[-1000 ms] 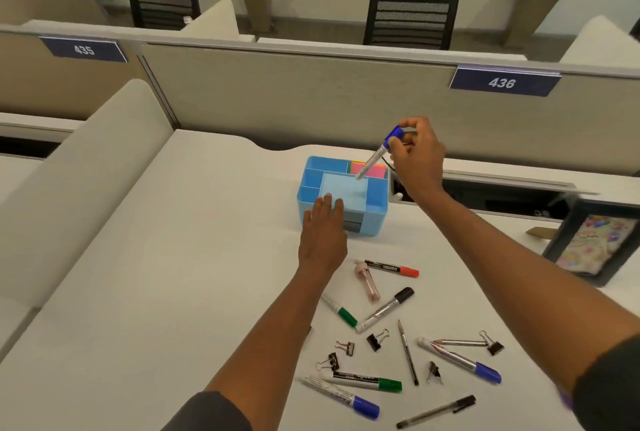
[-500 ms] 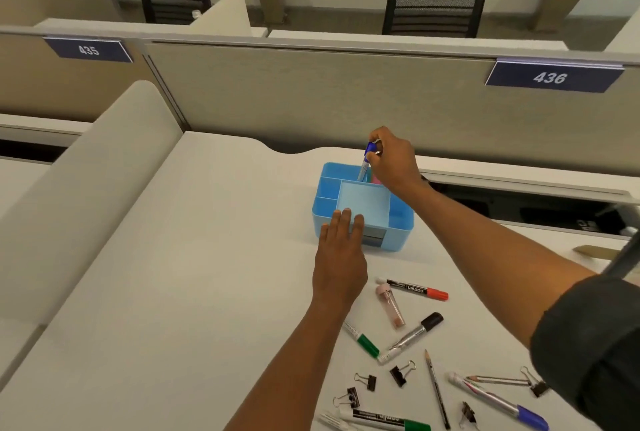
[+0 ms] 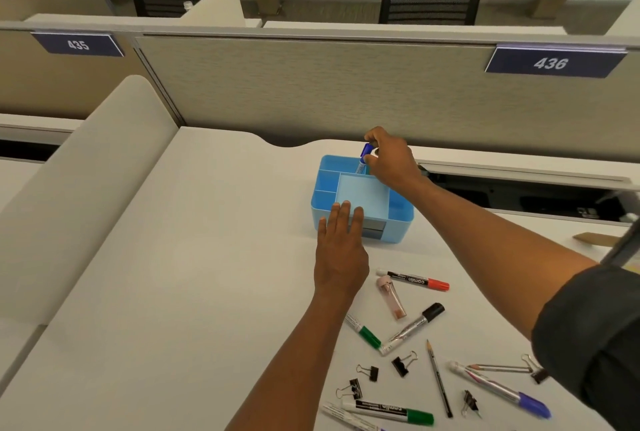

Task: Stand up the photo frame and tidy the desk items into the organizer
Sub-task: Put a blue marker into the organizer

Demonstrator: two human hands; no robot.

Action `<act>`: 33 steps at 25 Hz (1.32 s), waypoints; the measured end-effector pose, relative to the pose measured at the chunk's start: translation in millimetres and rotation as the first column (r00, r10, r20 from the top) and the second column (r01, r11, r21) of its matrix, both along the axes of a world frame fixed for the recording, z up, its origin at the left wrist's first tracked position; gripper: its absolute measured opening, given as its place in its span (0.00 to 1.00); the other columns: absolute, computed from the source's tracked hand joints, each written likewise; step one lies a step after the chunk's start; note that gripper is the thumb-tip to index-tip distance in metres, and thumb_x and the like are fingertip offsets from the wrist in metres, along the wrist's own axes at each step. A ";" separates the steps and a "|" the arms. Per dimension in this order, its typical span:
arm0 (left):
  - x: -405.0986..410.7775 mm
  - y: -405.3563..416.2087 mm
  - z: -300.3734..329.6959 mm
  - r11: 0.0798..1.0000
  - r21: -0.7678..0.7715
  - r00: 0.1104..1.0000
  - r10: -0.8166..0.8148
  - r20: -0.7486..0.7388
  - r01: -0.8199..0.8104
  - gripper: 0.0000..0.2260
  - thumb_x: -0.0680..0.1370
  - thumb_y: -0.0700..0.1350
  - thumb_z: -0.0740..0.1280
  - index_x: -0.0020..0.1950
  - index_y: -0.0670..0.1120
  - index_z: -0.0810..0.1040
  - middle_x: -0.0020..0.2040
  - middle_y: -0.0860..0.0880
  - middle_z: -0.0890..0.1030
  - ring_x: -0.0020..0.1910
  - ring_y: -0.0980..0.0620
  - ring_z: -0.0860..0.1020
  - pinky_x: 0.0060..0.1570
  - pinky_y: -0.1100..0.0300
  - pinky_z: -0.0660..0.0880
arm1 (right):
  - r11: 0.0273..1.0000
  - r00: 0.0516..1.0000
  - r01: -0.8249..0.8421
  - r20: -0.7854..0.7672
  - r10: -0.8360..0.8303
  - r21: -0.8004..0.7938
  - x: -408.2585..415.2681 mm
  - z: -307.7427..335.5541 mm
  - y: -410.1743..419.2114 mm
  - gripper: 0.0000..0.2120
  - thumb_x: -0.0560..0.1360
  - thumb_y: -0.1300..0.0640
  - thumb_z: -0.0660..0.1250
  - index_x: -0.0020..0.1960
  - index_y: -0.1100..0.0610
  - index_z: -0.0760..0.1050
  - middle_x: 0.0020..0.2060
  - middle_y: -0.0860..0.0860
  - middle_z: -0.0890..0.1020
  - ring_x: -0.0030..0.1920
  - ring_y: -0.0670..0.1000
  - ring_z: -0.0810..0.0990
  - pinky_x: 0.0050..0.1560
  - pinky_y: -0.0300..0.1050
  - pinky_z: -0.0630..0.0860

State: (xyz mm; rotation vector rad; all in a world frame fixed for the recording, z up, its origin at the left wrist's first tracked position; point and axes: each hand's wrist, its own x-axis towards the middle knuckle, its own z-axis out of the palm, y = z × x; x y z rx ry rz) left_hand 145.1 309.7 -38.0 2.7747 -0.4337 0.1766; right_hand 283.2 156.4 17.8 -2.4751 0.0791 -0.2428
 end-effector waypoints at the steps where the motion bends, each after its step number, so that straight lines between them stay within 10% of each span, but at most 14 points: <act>1: 0.2 -0.5 0.2 1.000 0.003 1.000 0.001 -0.008 -0.001 0.31 0.76 0.41 0.65 0.77 0.48 0.58 0.78 0.45 0.57 0.78 0.45 0.52 0.74 0.50 0.48 | 1.000 1.000 0.002 -0.003 -0.002 0.002 -1.9 0.9 -1.8 0.19 0.74 0.60 0.70 0.63 0.54 0.71 0.56 0.54 0.80 0.52 0.53 0.78 0.48 0.48 0.79; 14: -5.1 -19.9 45.7 0.997 0.069 0.987 0.033 -0.158 -0.022 0.29 0.79 0.45 0.64 0.77 0.49 0.55 0.78 0.46 0.56 0.77 0.45 0.52 0.75 0.47 0.50 | 0.998 0.995 0.005 0.100 -0.011 0.065 -137.4 25.6 -50.3 0.13 0.77 0.62 0.66 0.61 0.57 0.74 0.56 0.52 0.81 0.55 0.48 0.79 0.57 0.40 0.75; 22: -96.8 -72.7 54.2 0.987 -0.085 0.964 -0.155 -0.215 0.139 0.11 0.78 0.49 0.64 0.59 0.55 0.79 0.58 0.52 0.79 0.59 0.50 0.74 0.59 0.51 0.63 | 0.977 0.987 0.144 0.050 -0.154 0.160 -267.1 -6.0 -90.0 0.10 0.78 0.61 0.66 0.59 0.56 0.76 0.54 0.49 0.81 0.51 0.44 0.78 0.51 0.28 0.70; 33: -184.3 -112.3 10.7 0.864 0.088 0.835 -0.445 -0.324 0.495 0.11 0.76 0.49 0.66 0.57 0.56 0.79 0.52 0.49 0.75 0.55 0.47 0.72 0.56 0.50 0.63 | 0.958 0.970 0.232 -0.115 -0.215 0.167 -407.5 -66.8 -118.8 0.12 0.75 0.65 0.66 0.55 0.52 0.76 0.49 0.45 0.81 0.50 0.47 0.80 0.53 0.42 0.78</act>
